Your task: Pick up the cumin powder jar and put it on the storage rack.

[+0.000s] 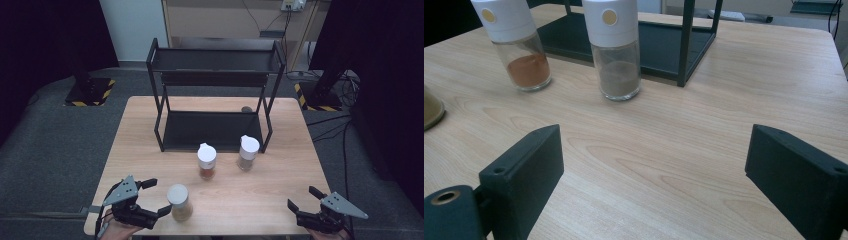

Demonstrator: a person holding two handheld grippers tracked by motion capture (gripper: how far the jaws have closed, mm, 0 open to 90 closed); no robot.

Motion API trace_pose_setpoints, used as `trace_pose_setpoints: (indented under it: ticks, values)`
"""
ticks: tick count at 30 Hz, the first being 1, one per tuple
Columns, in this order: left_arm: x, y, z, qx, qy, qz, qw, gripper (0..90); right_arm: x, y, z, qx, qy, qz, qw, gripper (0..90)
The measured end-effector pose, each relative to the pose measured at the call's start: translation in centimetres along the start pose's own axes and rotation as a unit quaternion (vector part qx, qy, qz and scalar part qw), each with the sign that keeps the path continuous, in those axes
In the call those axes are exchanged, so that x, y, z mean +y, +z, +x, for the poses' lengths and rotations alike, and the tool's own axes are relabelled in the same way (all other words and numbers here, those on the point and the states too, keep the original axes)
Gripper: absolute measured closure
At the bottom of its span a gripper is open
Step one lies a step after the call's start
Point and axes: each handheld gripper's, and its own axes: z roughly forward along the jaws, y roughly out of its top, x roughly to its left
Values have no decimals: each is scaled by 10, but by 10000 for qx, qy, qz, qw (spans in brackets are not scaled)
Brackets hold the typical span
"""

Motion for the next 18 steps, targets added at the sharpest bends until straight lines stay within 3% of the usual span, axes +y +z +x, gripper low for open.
trace_pose_setpoints:
  ticks: [8, 18]
  values:
    - [-6, 20, 0, -131, 15, 23, 9999, 28, 0, 0, -1, -2, 18, -10, 10000, 87]
    - [-14, 39, -2, -77, 117, 81, 9999, 72, 0, 0, -1, 6, 18, -8, 10000, 89]
